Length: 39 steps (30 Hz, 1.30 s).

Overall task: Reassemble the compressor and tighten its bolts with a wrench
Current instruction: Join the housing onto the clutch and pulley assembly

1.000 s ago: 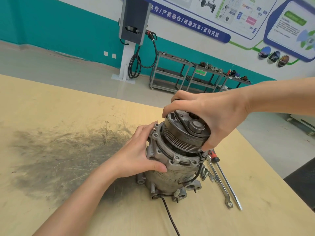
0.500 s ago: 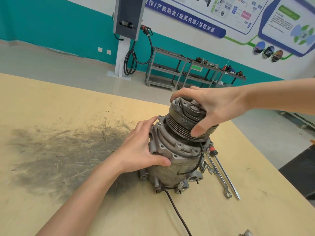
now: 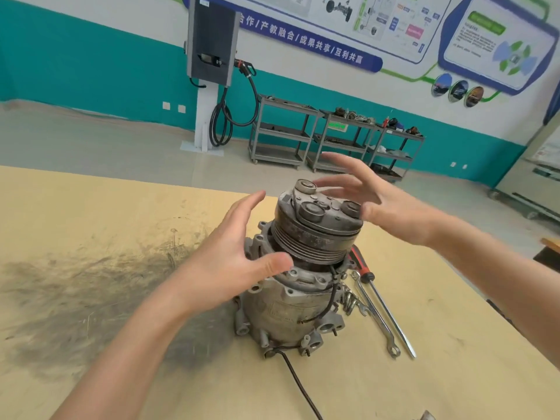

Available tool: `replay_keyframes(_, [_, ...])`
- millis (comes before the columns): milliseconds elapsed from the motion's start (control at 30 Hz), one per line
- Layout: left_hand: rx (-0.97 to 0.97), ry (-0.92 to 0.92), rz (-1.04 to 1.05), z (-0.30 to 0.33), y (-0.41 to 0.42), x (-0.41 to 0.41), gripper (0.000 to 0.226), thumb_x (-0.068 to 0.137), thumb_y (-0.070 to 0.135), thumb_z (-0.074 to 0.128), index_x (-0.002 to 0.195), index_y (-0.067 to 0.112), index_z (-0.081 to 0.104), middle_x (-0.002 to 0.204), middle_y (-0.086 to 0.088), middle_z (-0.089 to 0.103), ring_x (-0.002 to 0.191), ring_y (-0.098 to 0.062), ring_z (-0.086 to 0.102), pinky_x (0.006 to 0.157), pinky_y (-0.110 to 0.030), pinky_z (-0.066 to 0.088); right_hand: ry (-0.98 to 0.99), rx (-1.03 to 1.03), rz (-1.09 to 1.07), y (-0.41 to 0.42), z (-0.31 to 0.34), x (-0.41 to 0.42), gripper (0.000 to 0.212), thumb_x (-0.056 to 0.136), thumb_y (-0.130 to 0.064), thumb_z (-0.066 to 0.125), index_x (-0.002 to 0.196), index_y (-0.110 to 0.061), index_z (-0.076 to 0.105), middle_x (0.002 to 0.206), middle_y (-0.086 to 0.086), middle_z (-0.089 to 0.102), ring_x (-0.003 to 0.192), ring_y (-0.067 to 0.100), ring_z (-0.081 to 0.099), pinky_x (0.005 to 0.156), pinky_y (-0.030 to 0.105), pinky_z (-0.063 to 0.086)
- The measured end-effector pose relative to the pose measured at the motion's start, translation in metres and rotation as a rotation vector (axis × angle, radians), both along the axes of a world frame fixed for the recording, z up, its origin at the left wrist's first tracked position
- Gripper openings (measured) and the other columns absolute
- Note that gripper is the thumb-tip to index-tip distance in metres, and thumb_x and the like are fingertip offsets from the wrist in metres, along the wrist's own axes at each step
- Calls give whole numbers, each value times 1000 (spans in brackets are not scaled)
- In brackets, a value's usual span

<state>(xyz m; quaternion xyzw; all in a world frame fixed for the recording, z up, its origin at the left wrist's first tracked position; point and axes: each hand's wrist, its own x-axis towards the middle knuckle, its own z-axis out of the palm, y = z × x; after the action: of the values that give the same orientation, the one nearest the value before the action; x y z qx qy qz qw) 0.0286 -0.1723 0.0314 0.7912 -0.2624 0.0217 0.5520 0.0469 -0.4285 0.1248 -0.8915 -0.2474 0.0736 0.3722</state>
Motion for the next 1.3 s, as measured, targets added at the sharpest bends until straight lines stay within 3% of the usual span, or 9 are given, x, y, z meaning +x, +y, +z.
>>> replay_keyframes(133, [102,-33,91,23,-32,-2,145,32,103,43,152,26,15,151,8,39,138,-8,35,114,-38,32,33,399,-46,0,-46,-1,62,95,-47,57,149,-30,32,142,-7,54,128,20,55,106,51,44])
replay_keyframes(233, [113,-35,167,30,-50,-1,141,38,96,50,152,20,14,147,3,46,133,-12,43,109,-34,38,101,634,-119,17,-52,0,101,59,-83,66,140,-28,46,136,2,60,121,27,61,97,42,52])
replay_keyframes(400, [-14,-76,356,27,-71,-12,125,49,90,51,149,20,25,142,7,49,123,-6,48,92,-13,35,139,719,-166,23,-47,7,51,86,-48,57,128,-20,59,120,6,70,111,28,67,90,37,56])
replay_keyframes(533, [-217,14,472,33,-88,-13,104,66,93,36,139,20,43,139,7,52,124,-6,48,105,-28,40,180,818,-219,31,-46,8,29,97,-37,50,105,-20,72,102,1,76,93,16,73,70,25,57])
replay_keyframes(600, [-302,39,540,35,-97,-12,85,77,83,40,131,19,52,128,7,59,119,-9,54,103,-36,46,162,900,-298,37,-50,8,35,101,-32,43,97,-16,73,94,2,77,86,15,74,66,22,56])
replay_keyframes(733, [-349,-12,742,39,-109,-8,38,101,45,40,103,17,66,88,15,62,85,3,57,72,-5,40,199,961,-405,47,-49,7,44,103,-34,37,98,-10,74,96,9,76,92,25,73,82,37,56])
replay_keyframes(833, [-332,-17,782,43,-109,-4,32,104,32,35,80,32,56,75,19,55,75,15,52,67,-11,37,218,976,-448,52,-44,6,46,103,-34,35,94,-10,74,93,9,77,89,25,73,82,38,57])
replay_keyframes(1033, [-351,85,669,50,-98,14,42,103,30,31,114,12,67,117,-2,66,112,-17,57,103,-38,42,129,959,-617,63,-38,6,48,104,-35,33,96,-13,75,99,8,75,95,26,70,91,45,55])
replay_keyframes(1300, [-418,210,458,60,-85,23,37,101,29,36,109,15,69,113,-1,67,108,-18,62,93,-36,52,-44,914,-764,77,-33,0,54,89,-48,24,113,-24,67,122,4,66,116,26,59,103,49,45])
